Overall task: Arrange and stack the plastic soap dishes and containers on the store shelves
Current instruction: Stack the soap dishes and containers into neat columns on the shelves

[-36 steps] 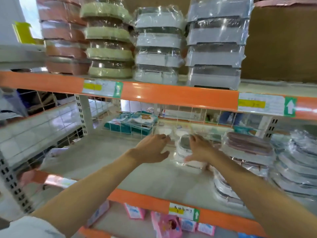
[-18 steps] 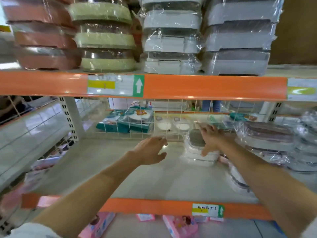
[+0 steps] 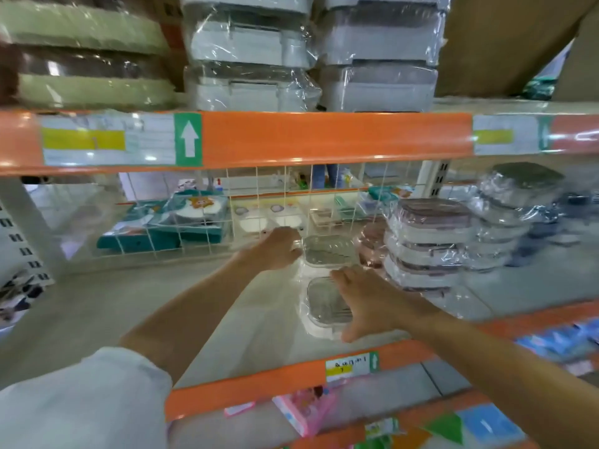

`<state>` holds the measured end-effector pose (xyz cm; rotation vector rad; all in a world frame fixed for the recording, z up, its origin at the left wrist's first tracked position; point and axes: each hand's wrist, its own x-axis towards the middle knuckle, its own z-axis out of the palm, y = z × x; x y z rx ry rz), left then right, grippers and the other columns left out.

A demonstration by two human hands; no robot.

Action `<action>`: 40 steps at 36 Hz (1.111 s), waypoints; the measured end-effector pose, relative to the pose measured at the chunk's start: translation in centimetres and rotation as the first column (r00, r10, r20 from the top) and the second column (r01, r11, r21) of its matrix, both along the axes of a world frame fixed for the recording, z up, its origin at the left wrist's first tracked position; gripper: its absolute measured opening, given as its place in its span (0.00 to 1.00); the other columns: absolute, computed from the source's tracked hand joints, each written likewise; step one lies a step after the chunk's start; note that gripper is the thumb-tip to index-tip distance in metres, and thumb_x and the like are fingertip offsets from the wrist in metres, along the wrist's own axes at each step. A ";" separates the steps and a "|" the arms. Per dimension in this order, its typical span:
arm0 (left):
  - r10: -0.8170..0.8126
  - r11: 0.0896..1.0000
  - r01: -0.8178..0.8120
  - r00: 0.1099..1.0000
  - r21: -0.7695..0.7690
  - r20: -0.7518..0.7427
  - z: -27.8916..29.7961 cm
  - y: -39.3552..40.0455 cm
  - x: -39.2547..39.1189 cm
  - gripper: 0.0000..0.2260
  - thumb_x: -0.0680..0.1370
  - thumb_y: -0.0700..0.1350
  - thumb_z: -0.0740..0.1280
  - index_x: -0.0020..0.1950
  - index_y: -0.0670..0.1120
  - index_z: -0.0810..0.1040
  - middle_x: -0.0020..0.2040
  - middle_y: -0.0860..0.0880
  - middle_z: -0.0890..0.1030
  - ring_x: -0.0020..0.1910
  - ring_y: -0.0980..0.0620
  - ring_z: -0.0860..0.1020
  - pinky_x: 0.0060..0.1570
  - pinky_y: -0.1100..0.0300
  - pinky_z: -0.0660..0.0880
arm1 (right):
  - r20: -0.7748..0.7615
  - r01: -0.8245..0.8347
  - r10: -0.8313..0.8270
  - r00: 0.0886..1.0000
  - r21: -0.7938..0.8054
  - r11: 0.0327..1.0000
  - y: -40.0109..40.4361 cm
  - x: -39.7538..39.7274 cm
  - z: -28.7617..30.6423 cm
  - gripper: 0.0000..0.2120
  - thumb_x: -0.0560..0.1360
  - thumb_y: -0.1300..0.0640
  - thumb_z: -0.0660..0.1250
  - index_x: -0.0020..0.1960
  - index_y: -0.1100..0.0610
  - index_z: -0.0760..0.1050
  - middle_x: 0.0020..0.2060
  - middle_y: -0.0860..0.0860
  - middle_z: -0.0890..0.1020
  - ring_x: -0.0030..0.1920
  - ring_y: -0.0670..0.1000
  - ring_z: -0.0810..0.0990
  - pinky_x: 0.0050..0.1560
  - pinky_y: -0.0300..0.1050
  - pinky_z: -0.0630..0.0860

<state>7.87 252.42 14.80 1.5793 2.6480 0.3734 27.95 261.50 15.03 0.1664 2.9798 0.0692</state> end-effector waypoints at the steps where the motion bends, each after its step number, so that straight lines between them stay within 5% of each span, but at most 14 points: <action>1: -0.022 1.000 0.022 1.000 -0.006 0.015 -0.3 1.0 0.1 0.16 0.80 0.47 0.62 0.64 0.40 0.74 0.62 0.41 0.76 0.61 0.44 0.74 0.62 0.52 0.69 | -0.008 0.012 -0.012 1.000 -0.011 1.000 0.1 0.6 -0.1 0.41 0.64 0.43 0.74 0.67 0.60 0.60 0.59 0.54 0.67 0.60 0.53 0.66 0.56 0.44 0.65; 6: -0.105 0.988 0.111 0.992 -0.106 0.064 -1.3 5.6 0.8 0.29 0.76 0.54 0.68 0.68 0.36 0.66 0.66 0.39 0.69 0.63 0.41 0.70 0.58 0.56 0.66 | 0.018 0.078 -0.077 0.997 -0.033 0.996 0.6 3.2 0.0 0.48 0.66 0.42 0.73 0.73 0.63 0.53 0.68 0.57 0.62 0.68 0.56 0.61 0.68 0.49 0.62; 12: -0.016 0.951 0.012 1.000 -0.308 -0.010 -2.6 7.9 0.3 0.51 0.69 0.66 0.69 0.78 0.41 0.47 0.77 0.41 0.53 0.75 0.41 0.56 0.72 0.49 0.57 | 0.037 0.150 -0.147 0.988 -0.096 0.984 1.2 5.7 0.7 0.54 0.67 0.42 0.74 0.77 0.60 0.44 0.73 0.54 0.55 0.72 0.54 0.54 0.72 0.43 0.52; 20: 0.032 0.981 -0.058 0.990 -0.186 -0.140 -2.2 7.2 1.8 0.40 0.65 0.63 0.74 0.68 0.42 0.65 0.64 0.44 0.70 0.62 0.44 0.70 0.62 0.49 0.68 | 0.057 0.141 -0.133 0.989 -0.160 0.977 1.3 6.9 1.4 0.50 0.67 0.46 0.73 0.76 0.59 0.45 0.73 0.53 0.55 0.72 0.53 0.52 0.72 0.46 0.53; 40: 0.337 0.941 -0.333 0.937 0.057 -0.090 5.1 -3.4 19.6 0.39 0.64 0.62 0.74 0.69 0.48 0.65 0.63 0.49 0.69 0.61 0.46 0.70 0.61 0.53 0.68 | -0.130 -0.163 0.159 0.979 -0.023 0.986 4.5 19.3 4.8 0.53 0.64 0.38 0.75 0.75 0.60 0.51 0.69 0.56 0.61 0.70 0.57 0.59 0.69 0.49 0.59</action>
